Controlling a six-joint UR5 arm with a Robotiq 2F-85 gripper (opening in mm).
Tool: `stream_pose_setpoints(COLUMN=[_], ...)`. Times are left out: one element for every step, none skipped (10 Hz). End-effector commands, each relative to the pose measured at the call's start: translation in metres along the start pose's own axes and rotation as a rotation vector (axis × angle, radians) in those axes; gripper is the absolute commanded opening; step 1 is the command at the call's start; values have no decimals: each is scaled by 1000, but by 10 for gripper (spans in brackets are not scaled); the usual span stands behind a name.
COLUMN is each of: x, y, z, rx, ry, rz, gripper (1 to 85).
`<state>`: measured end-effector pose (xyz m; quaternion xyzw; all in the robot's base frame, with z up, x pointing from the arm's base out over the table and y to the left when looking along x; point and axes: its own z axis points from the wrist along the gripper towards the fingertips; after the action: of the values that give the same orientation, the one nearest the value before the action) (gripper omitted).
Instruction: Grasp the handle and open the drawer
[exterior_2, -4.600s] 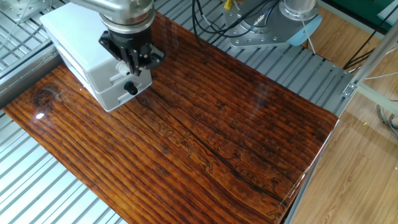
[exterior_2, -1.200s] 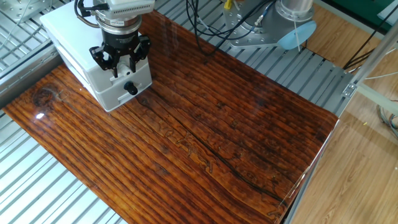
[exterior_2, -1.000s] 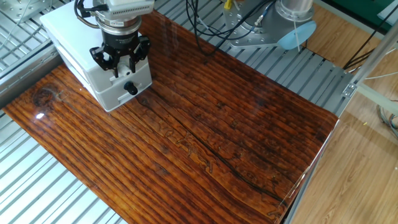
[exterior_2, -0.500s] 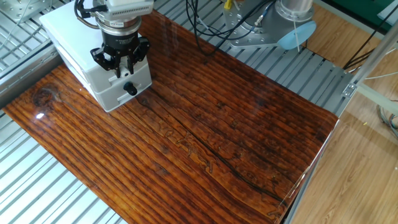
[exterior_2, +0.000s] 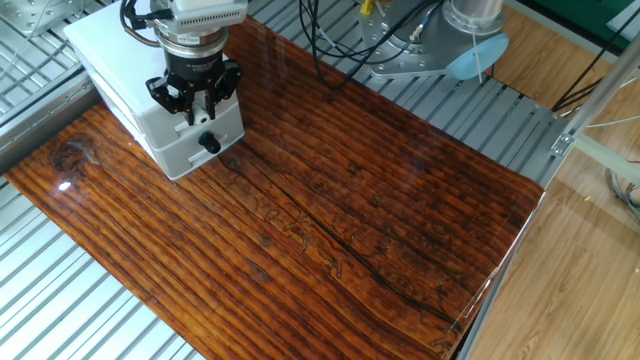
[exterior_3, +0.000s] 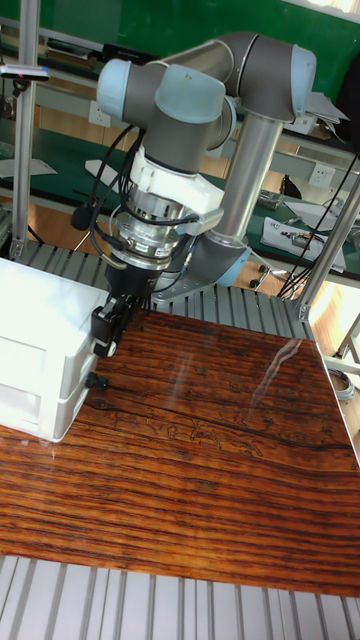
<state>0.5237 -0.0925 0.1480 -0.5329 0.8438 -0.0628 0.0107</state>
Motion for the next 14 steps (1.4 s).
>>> stream_pose_setpoints(x=[-3, -4, -7, -6, -5, -7, -8, -10, -10, -10, -11, -14, -16, -16], y=[3, 4, 8, 7, 7, 7, 7, 7, 7, 7, 8, 9, 10, 10], z=[-1, -1, -1, -1, -1, 0, 1, 1, 1, 1, 2, 2, 1, 0], rx=[-13, -19, -34, -29, -26, -20, -17, -16, -16, -15, -13, -14, -20, -21], ry=[-16, -20, -28, -22, -15, -11, -8, -10, -10, -7, -3, -6, -10, -5], rz=[23, 31, 51, 55, 51, 49, 52, 55, 55, 55, 54, 58, 64, 64], gripper=[180, 180, 180, 180, 180, 180, 180, 180, 180, 180, 183, 183, 183, 183])
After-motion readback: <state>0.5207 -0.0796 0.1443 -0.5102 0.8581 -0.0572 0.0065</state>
